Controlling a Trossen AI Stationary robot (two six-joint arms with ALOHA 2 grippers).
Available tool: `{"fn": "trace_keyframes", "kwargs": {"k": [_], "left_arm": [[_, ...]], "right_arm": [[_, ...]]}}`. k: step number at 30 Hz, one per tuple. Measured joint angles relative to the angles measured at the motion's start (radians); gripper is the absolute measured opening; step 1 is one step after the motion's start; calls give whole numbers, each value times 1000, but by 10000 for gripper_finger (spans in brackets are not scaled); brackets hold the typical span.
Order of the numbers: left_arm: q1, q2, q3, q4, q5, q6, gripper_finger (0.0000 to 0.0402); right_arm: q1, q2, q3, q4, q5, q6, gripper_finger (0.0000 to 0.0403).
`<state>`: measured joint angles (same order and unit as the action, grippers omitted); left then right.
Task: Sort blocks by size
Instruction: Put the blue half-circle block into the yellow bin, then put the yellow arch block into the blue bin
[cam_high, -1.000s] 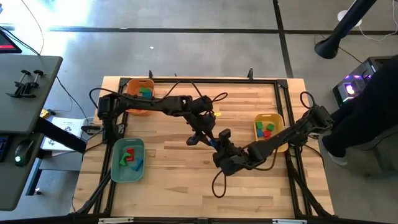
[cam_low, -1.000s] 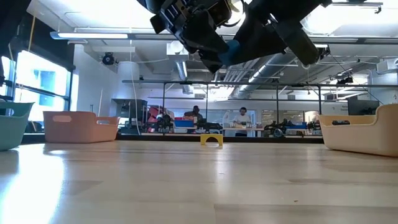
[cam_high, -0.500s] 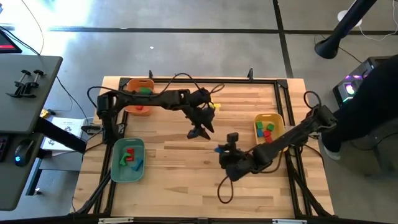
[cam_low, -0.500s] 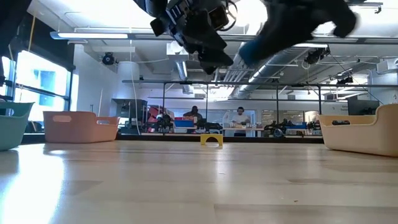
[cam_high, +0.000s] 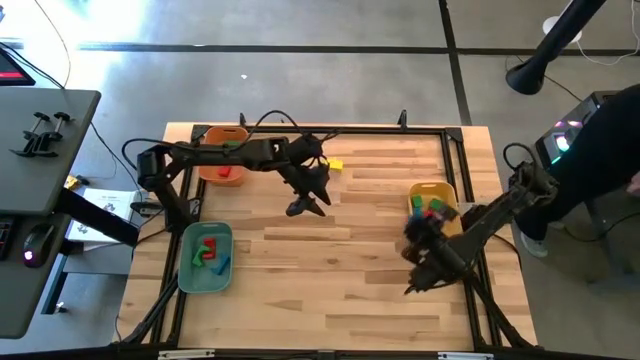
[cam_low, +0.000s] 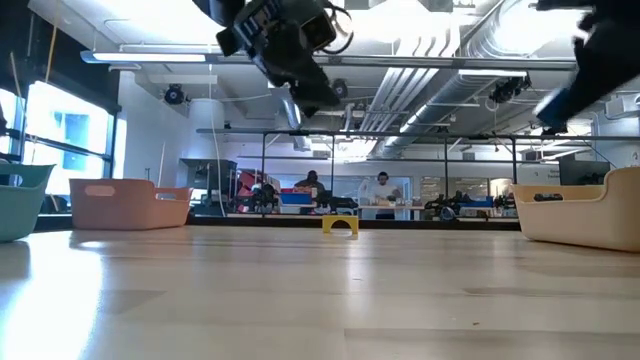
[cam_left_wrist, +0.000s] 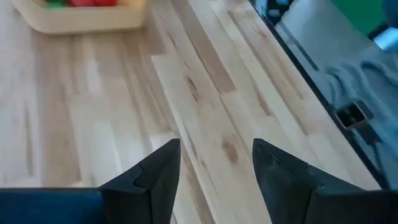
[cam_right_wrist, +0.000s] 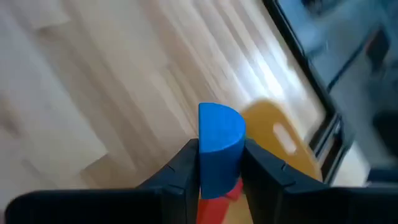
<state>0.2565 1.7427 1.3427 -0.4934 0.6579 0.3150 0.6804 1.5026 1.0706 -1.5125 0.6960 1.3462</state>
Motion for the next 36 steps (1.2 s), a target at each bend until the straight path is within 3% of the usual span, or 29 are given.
{"fn": "trace_keyframes", "kwargs": {"k": [3, 6, 9, 12, 15, 22, 26, 36], "left_arm": [[4, -24, -57, 96, -71, -53, 181], [6, -29, -81, 110, -253, -67, 179], [7, -22, -86, 131, -442, -38, 179], [27, -20, -69, 140, -556, -47, 179], [68, -14, -36, 131, -558, -45, 179], [175, -14, -24, 109, -369, -42, 179], [205, 3, -25, 98, -347, 28, 179], [224, 95, -25, 209, -348, 131, 226]], "right_arm": [[13, -51, -135, 29, -52, 184, 93], [-21, -123, -261, 45, -133, 307, 94], [-96, -207, -351, 75, -180, 351, 95], [-185, -270, -331, 89, -190, 296, 96], [-278, -313, -327, 107, -189, 200, 97], [-478, -325, -366, 184, -337, -22, 98], [-547, -318, -399, 277, -390, -165, 104], [-615, -321, -406, 340, -438, -284, 198]]}}
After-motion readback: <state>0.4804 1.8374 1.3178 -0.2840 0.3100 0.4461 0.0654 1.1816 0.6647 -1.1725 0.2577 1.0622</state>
